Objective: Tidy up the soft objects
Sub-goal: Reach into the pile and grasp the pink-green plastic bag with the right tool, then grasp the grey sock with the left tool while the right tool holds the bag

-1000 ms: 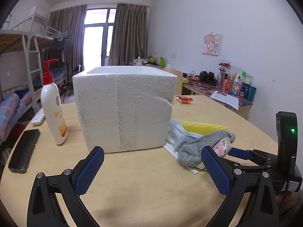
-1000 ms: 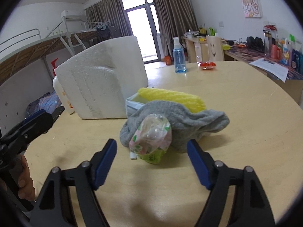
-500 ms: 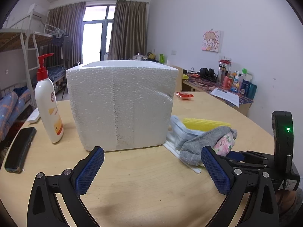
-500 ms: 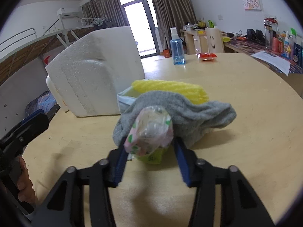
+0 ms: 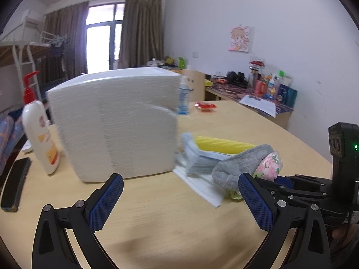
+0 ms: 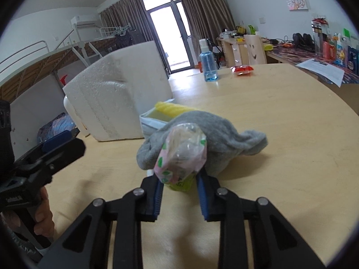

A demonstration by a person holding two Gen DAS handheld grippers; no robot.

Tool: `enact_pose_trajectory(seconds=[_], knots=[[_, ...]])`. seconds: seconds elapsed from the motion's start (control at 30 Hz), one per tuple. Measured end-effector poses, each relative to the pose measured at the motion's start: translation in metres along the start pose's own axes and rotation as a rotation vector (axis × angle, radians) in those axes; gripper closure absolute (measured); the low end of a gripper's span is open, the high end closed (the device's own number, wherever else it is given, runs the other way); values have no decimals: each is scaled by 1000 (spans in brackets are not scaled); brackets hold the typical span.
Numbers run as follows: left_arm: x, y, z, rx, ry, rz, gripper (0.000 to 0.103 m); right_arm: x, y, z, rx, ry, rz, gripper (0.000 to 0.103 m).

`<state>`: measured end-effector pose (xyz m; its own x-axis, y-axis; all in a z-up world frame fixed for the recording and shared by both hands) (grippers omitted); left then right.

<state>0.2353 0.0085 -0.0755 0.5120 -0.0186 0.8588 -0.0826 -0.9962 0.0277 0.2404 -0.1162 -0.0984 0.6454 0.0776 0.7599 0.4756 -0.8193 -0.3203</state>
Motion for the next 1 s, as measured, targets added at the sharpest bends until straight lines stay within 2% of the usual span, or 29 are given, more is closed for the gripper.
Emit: enact_pose_trajectory(seconds=[0.1, 0.4, 1.0], knots=[[-1, 20, 6, -63, -29, 33, 1, -3, 6, -9, 4, 3, 4, 71], [-3, 61, 20, -105, -64, 78, 1, -10, 33, -39, -20, 40, 44, 71], [-11, 136, 25, -187, -87, 162, 1, -14, 65, -115, -74, 178, 96, 71]])
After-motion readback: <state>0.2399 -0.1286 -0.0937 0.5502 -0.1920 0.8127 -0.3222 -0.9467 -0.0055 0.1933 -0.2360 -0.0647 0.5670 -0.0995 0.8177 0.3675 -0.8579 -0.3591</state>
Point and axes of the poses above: each gripper's, at about its wrist camera, not at the fingertips, and z roughly the way its jaws point, y to its right, x to its top, the point moved 6 cm from there along z, roughly the way its jaws point, and after that the axes turned 4 degrees about x, right-handed, at the moved point
